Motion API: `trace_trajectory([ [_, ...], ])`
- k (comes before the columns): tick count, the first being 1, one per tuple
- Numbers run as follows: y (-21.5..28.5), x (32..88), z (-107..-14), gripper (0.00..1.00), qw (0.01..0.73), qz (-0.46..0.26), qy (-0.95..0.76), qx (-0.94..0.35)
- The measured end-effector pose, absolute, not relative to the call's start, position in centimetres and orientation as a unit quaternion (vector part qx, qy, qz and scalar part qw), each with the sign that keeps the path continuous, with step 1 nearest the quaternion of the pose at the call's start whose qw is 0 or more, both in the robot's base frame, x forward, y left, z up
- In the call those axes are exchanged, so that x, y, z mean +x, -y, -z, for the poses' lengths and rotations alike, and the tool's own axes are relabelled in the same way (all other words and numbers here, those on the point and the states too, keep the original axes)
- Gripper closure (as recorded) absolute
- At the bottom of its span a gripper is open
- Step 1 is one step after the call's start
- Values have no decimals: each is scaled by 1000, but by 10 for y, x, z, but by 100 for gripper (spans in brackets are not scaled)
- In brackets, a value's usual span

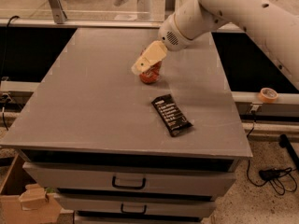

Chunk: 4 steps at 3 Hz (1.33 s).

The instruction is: Place coke can upright

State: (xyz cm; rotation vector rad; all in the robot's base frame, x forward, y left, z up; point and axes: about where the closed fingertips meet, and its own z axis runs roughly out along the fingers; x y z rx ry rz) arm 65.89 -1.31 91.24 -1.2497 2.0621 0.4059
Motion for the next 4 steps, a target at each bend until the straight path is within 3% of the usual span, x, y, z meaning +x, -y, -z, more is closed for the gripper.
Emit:
trace_trajectory([
  [1,40,664,-922,0,373,-174,-777,-477],
  [2,113,669,-965,0,469,-196,-737,-446],
  [4,264,630,-1051,0,620,-91,-672,-394],
])
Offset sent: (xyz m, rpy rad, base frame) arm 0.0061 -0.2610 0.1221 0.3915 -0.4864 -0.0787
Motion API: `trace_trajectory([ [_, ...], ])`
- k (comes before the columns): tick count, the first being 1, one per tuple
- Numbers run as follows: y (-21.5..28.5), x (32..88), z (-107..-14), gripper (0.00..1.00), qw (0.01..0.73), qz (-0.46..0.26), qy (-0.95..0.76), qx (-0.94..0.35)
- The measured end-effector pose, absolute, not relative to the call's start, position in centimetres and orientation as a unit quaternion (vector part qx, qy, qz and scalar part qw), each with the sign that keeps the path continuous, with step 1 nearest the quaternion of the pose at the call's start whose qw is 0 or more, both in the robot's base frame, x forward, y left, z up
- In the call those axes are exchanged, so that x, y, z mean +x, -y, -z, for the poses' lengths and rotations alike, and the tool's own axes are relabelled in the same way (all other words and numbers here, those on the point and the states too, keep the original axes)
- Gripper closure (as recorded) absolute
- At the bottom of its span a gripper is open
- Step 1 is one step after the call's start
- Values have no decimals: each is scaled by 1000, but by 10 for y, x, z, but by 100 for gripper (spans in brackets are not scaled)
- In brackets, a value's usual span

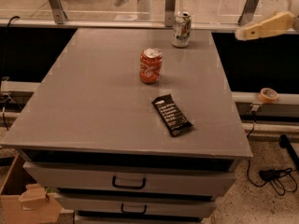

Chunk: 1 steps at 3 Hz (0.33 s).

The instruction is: Place coke can upright

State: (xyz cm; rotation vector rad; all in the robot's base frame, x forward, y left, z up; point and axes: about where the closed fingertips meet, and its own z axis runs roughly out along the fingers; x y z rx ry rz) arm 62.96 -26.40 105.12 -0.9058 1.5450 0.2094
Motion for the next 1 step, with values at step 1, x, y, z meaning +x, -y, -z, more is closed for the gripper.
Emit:
trace_trajectory([
  [1,275,626,-1053,0,624,-81,-673,-389],
])
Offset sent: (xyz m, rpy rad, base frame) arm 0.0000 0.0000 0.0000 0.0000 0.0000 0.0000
